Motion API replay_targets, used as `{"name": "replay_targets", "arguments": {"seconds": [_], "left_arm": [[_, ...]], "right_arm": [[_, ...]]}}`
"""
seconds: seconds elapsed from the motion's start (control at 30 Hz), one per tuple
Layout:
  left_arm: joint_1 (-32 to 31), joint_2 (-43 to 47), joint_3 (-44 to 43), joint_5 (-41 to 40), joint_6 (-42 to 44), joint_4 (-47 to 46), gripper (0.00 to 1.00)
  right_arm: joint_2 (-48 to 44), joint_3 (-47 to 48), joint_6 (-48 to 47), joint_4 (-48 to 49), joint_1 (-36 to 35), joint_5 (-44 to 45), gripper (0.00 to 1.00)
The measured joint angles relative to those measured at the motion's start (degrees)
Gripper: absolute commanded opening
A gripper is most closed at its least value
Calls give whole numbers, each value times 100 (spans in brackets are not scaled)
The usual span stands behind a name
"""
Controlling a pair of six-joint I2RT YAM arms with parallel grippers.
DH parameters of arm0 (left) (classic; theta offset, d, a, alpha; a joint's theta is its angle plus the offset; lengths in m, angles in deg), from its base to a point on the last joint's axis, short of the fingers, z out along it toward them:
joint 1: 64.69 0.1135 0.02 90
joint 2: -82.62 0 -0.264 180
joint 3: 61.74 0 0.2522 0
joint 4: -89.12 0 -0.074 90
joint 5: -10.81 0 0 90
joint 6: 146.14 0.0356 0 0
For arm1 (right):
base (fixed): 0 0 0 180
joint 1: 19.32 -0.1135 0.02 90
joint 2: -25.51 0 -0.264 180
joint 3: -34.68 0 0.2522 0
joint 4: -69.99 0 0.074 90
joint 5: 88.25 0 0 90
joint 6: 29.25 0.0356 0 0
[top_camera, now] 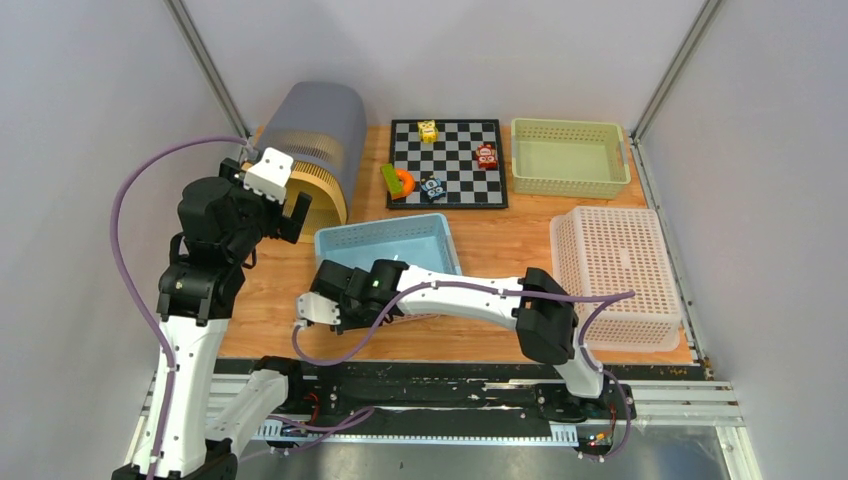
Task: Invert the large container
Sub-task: Place multiple containers at the center of the board, then move the multiple containers to the center of the board.
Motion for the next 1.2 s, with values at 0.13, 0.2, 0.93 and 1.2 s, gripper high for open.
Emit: {"name": "replay_targets", "arguments": {"seconds": [0.13, 0.2, 0.93, 1.2], "left_arm": [[0, 52, 4, 35, -20, -11, 100], [0, 70, 4, 52, -22, -20, 100], [0, 74, 46, 514, -42, -17, 100], [0, 28, 79, 782, -74, -13, 100]], "right_arm": [[46, 37, 22, 13, -28, -2, 49], [46, 85, 26, -9, -33, -13, 58], [-3077, -1309, -605, -256, 2205, -151, 71], [-2968, -2776, -1401, 278, 3410, -166, 68]]}}
